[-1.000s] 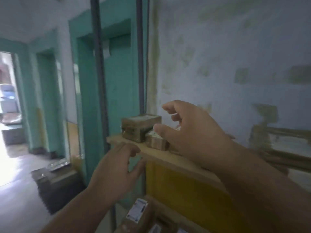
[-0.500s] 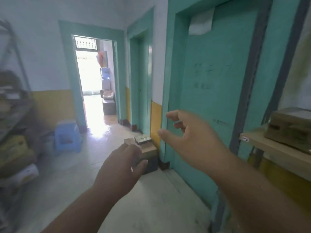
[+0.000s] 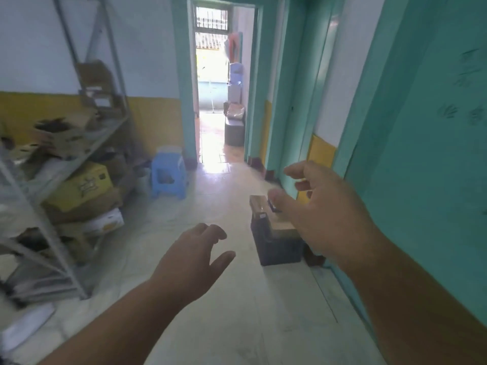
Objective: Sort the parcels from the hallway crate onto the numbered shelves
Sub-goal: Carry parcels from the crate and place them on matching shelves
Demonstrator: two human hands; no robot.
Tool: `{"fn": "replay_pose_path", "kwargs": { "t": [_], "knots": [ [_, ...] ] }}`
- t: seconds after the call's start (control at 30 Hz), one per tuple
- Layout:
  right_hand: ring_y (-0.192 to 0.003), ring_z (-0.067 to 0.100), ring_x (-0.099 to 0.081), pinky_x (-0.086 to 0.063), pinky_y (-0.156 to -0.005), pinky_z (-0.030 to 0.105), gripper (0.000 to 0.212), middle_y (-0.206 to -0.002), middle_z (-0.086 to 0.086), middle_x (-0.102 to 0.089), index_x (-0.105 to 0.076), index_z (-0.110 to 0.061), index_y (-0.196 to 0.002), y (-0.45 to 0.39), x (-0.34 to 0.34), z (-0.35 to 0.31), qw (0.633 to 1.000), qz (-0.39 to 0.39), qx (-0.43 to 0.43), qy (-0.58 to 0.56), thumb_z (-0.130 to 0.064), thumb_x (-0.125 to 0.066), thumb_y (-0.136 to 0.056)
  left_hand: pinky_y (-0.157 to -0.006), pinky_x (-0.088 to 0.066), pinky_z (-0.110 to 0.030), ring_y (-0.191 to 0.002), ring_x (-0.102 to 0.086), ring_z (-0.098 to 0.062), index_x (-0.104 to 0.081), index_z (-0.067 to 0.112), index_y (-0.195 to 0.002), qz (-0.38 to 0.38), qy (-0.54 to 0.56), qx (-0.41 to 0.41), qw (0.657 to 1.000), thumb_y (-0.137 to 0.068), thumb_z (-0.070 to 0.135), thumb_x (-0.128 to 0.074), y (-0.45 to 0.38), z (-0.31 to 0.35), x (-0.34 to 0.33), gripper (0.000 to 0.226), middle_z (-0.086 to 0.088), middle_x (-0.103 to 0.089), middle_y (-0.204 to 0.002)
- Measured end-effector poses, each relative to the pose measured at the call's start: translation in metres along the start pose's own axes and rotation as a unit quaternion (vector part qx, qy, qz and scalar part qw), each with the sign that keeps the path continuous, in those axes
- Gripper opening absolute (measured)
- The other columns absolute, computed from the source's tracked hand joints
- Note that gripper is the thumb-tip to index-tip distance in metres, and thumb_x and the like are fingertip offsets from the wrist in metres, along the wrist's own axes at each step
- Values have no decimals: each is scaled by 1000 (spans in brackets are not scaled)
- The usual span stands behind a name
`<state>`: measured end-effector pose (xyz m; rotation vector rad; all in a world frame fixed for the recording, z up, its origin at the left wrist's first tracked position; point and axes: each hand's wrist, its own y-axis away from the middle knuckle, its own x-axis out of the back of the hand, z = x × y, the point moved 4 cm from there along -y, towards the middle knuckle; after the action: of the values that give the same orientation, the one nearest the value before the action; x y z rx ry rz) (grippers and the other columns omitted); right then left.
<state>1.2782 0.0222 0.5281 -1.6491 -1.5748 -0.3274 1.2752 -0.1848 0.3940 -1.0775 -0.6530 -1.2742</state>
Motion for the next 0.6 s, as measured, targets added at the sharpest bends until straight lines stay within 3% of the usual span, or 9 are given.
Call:
{"fn": "replay_pose_path", "kwargs": {
  "t": [0.07,0.17,0.3,0.47,0.6],
  "knots": [
    [-105,3,-52,-43,-79,19,42,-133,-13,-54,-54,-34,-129,-42,-28,7,1000,-13,4,0,-49,-63,-91,-88,-51,-28,-102,-56,-8,-55,35,-124,-2,-9,24,1000,-91,58,-57,-31,-26,-4,40,13,-56,-115],
    [-109,6,-54,-47,-89,25,39,-130,-11,-55,-56,-31,-126,-99,-80,17,999,-31,10,-9,-45,-64,-91,-88,-52,-29,-101,-57,-9,-56,34,-122,-5,-5,68,998,-90,57,-58,-72,-71,-18,40,12,-57,-115],
    [-107,6,-54,-46,-87,25,38,-129,-10,-56,-56,-30,-125,-175,-150,35,999,-46,6,-4,-42,-65,-91,-88,-51,-28,-101,-56,-8,-55,35,-124,-24,-15,78,997,-90,59,-57,-133,-135,-43,41,12,-57,-118],
    [-107,7,-56,-50,-89,26,38,-130,-10,-56,-55,-31,-124,-276,-195,67,999,-28,-27,36,-46,-64,-91,-91,-49,-26,-106,-57,-10,-55,36,-124,-43,-18,44,998,-91,59,-57,-260,-192,-59,41,12,-57,-120],
    [-102,4,-53,-39,-73,11,36,-120,-13,-54,-54,-32,-123,-339,-190,100,995,6,-77,69,-47,-61,-92,-90,-50,-27,-103,-58,-11,-57,32,-125,-83,0,-25,996,-93,54,-57,-366,-187,-77,39,9,-58,-118]
  ]
}}
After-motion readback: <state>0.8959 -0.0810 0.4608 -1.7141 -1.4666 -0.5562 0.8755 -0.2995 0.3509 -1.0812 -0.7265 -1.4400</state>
